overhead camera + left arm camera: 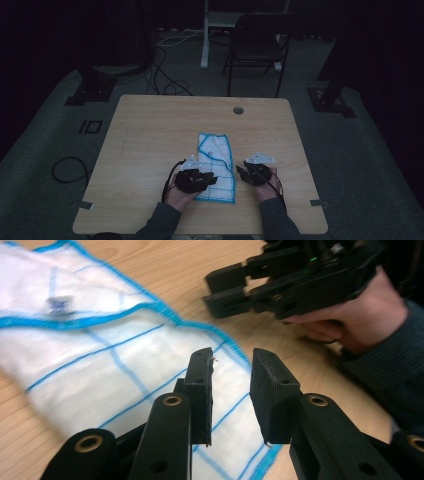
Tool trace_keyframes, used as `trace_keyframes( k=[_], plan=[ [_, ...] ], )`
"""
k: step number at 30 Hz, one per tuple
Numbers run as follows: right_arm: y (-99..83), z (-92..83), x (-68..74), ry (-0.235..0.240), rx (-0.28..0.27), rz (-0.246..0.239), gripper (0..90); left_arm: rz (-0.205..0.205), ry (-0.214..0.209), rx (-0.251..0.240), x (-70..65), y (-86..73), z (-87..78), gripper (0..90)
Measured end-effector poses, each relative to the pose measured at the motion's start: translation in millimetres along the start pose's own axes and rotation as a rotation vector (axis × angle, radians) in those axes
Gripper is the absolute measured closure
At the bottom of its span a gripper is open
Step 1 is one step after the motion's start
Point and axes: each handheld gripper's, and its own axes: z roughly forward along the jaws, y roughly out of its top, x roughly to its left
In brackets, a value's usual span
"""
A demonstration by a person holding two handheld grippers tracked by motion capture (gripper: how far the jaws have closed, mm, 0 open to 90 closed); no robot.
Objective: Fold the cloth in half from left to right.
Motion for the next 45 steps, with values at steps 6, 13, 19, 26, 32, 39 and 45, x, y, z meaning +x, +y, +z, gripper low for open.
trace_keyframes(
  k=[6,13,19,26,32,39,45],
  plan=[
    [3.0,1.3,4.8,0.009,-0.006,-0.013,60.1,-0.009,0.045,0.008,10.9,-8.6,-4.4,71.9],
    [8.4,2.8,11.4,0.027,-0.022,-0.033,60.1,-0.006,0.103,0.013,18.9,-18.6,-9.4,71.9],
    [14.3,2.8,16.6,0.04,-0.033,-0.056,60.1,0.0,0.133,0.016,23.5,-24.0,-10.3,71.9],
    [22.9,6.5,20.7,0.052,-0.049,-0.067,60.1,0.015,0.173,0.032,25.9,-27.9,-7.9,71.4],
    [28.8,11.9,27.1,0.065,-0.055,-0.078,59.8,0.008,0.19,0.031,29.5,-31.6,-5.9,70.7],
    [40.4,18.7,31.6,0.077,-0.072,-0.093,59.9,-0.003,0.193,0.037,32.5,-35.3,-4.0,70.1],
    [48.9,29.0,35.6,0.083,-0.068,-0.114,60.0,-0.001,0.195,0.044,33.2,-35.9,-2.9,70.1]
  ],
)
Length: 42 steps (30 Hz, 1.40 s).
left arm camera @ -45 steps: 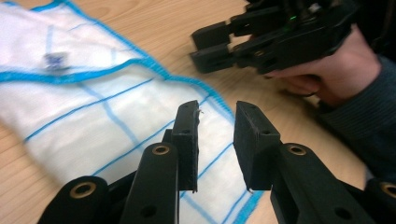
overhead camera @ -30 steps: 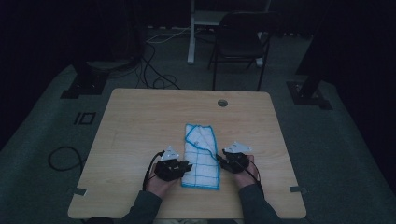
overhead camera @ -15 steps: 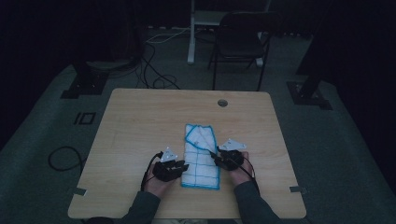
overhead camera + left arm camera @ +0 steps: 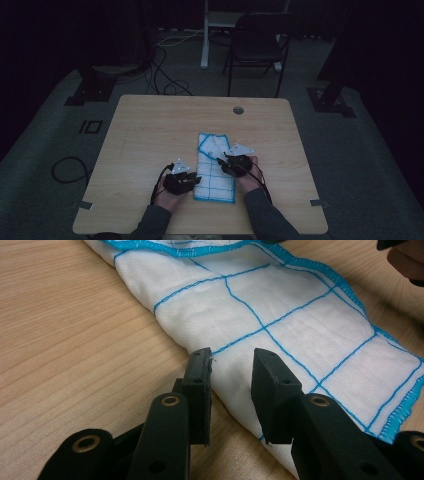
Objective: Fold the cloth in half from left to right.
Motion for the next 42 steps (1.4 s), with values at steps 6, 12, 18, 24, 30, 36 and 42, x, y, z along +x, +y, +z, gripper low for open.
trace_keyframes(
  k=[6,12,18,24,30,36,42],
  plan=[
    [8.7,10.9,2.9,0.011,0.01,-0.024,59.8,0.004,0.005,0.01,-0.4,-0.9,1.4,70.1],
    [17.0,22.1,9.7,0.024,0.016,-0.06,59.2,0.005,0.01,0.011,-0.9,-0.8,1.9,70.0],
    [24.0,38.2,17.1,0.024,0.051,-0.094,56.9,0.003,0.011,0.012,-1.6,-0.8,2.2,70.0],
    [28.7,51.2,19.2,0.019,0.089,-0.118,57.2,0.006,0.014,0.019,-1.9,-0.8,2.4,70.0],
    [31.5,61.7,20.2,0.018,0.122,-0.129,58.2,0.004,0.012,0.021,-2.0,-1.0,2.5,69.9],
    [31.3,66.1,16.9,0.015,0.131,-0.116,65.9,0.001,0.009,0.021,-1.4,-0.9,2.4,69.7],
    [32.9,62.9,10.4,0.018,0.116,-0.078,77.9,0.0,0.009,0.022,-1.2,-0.9,2.4,69.6]
  ],
)
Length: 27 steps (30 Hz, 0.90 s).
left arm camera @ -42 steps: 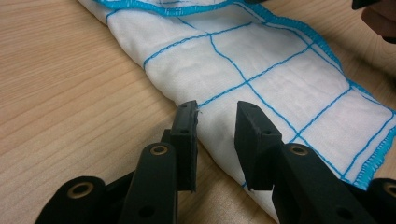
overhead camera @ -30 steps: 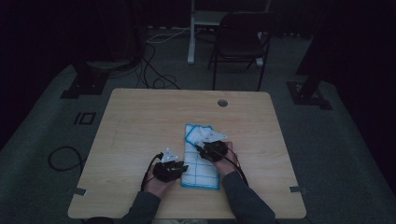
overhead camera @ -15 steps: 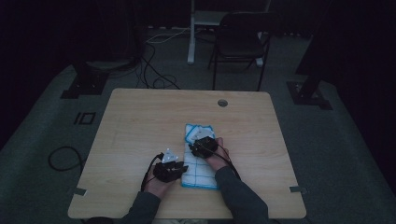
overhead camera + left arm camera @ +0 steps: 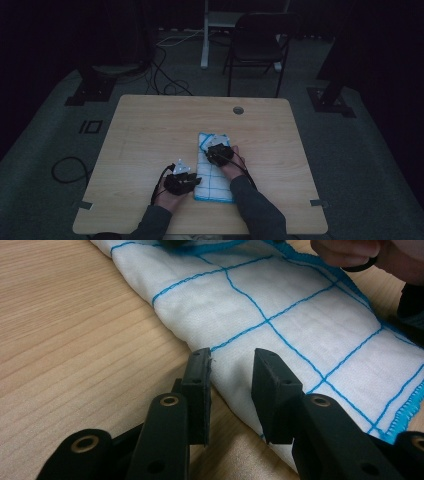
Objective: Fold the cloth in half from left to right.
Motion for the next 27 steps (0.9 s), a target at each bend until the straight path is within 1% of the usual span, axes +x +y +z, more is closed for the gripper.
trace_keyframes(
  k=[2,5,9,14,17,19,25,27],
  plan=[
    [0.1,-1.6,-3.1,0.006,-0.006,0.012,82.1,-0.001,-0.001,0.0,0.1,0.0,0.1,69.6],
    [0.2,-4.3,-6.9,0.003,-0.012,0.018,83.6,-0.002,-0.003,0.001,0.4,0.0,0.0,69.6],
    [-1.0,-9.6,-15.0,-0.009,-0.032,0.039,83.6,-0.004,-0.004,0.001,0.8,0.0,0.0,69.6],
    [-2.9,-14.9,-25.7,-0.029,-0.042,0.062,81.5,-0.007,-0.006,0.0,1.0,0.0,0.0,69.5],
    [-5.3,-18.1,-33.8,-0.037,-0.047,0.087,80.5,-0.011,-0.008,-0.001,1.1,-0.1,0.1,69.5],
    [-7.1,-19.6,-38.6,-0.046,-0.046,0.095,80.0,-0.012,-0.01,-0.001,1.3,0.0,0.1,69.5],
    [-15.1,-24.4,-54.3,-0.069,-0.042,0.142,78.8,-0.014,-0.012,0.0,1.8,0.0,-0.1,69.5],
    [-17.1,-25.6,-58.3,-0.077,-0.041,0.15,78.7,-0.014,-0.012,0.0,1.9,0.0,-0.1,69.5]
  ],
)
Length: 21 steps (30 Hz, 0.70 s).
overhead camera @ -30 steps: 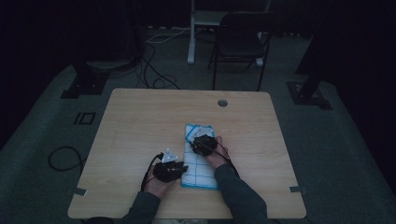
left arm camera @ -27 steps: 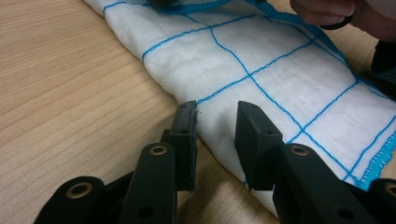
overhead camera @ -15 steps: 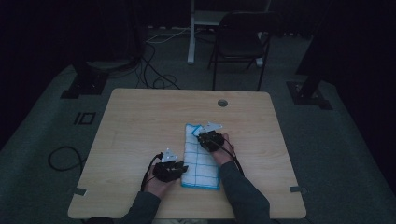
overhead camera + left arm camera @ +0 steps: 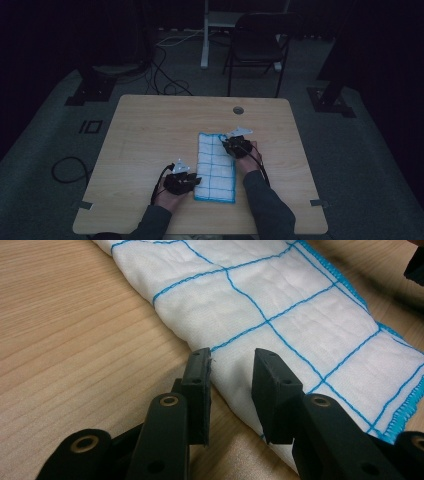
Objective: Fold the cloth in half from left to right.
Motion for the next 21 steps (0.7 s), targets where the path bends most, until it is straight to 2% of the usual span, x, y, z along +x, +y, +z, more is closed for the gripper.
trace_keyframes(
  k=[5,13,21],
  plan=[
    [-3.6,-1.5,-12.5,-0.022,0.005,0.034,78.7,-0.001,-0.002,0.0,0.4,0.0,-0.1,69.5],
    [-12.4,-1.2,-30.7,-0.048,0.031,0.082,78.6,-0.025,-0.009,-0.009,2.3,-0.1,-0.4,69.4],
    [-16.7,-1.5,-35.6,-0.047,0.035,0.094,77.2,-0.044,-0.006,-0.026,8.6,5.1,-1.1,69.4]
  ],
)
